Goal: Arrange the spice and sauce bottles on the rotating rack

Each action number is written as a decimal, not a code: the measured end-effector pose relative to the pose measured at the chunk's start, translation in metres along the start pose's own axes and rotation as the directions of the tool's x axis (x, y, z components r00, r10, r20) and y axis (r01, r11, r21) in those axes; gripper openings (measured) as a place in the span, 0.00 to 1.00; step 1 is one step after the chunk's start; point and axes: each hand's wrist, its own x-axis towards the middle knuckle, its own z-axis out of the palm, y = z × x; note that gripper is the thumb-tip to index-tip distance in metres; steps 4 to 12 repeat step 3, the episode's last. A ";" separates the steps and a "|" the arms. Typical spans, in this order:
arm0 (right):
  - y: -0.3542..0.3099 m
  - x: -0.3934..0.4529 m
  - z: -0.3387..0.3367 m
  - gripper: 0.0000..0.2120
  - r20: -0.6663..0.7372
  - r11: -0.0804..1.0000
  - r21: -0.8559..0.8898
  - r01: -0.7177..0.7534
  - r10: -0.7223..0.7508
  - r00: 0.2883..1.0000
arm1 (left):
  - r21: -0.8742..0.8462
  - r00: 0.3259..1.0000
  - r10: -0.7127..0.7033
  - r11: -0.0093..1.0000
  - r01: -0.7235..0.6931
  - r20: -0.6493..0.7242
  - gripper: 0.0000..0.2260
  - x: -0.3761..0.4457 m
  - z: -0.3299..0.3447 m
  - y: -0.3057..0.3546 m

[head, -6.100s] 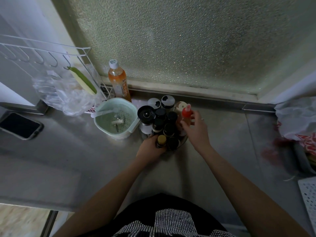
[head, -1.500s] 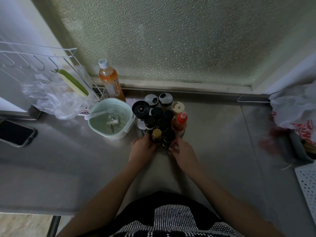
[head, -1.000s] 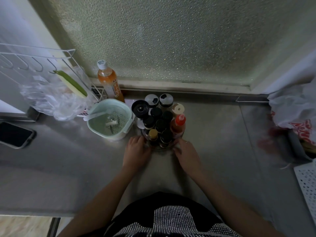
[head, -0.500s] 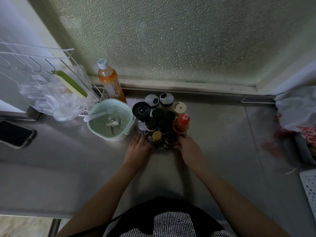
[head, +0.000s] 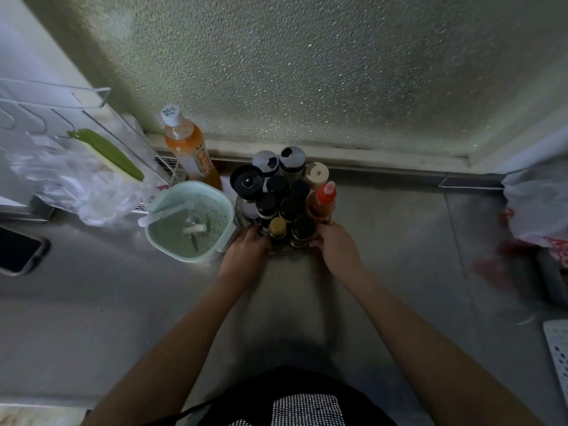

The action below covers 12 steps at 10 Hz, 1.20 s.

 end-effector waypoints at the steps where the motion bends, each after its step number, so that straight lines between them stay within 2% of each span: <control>1: 0.005 0.000 0.005 0.04 -0.041 0.999 -0.001 0.043 -0.043 0.998 | -0.054 0.999 -0.014 0.998 0.012 -0.035 0.15 0.000 0.005 -0.002; 2: 0.004 -0.008 0.005 0.05 -0.079 0.997 0.066 0.049 -0.043 0.996 | -0.141 0.997 -0.062 0.989 0.055 -0.047 0.13 -0.001 -0.003 -0.001; 3: 0.004 -0.033 -0.006 0.09 -0.303 0.967 0.247 0.069 0.010 0.953 | -0.260 0.983 -0.147 0.959 0.115 -0.107 0.19 -0.015 -0.013 -0.003; 12: 0.004 -0.033 -0.006 0.09 -0.303 0.967 0.247 0.069 0.010 0.953 | -0.260 0.983 -0.147 0.959 0.115 -0.107 0.19 -0.015 -0.013 -0.003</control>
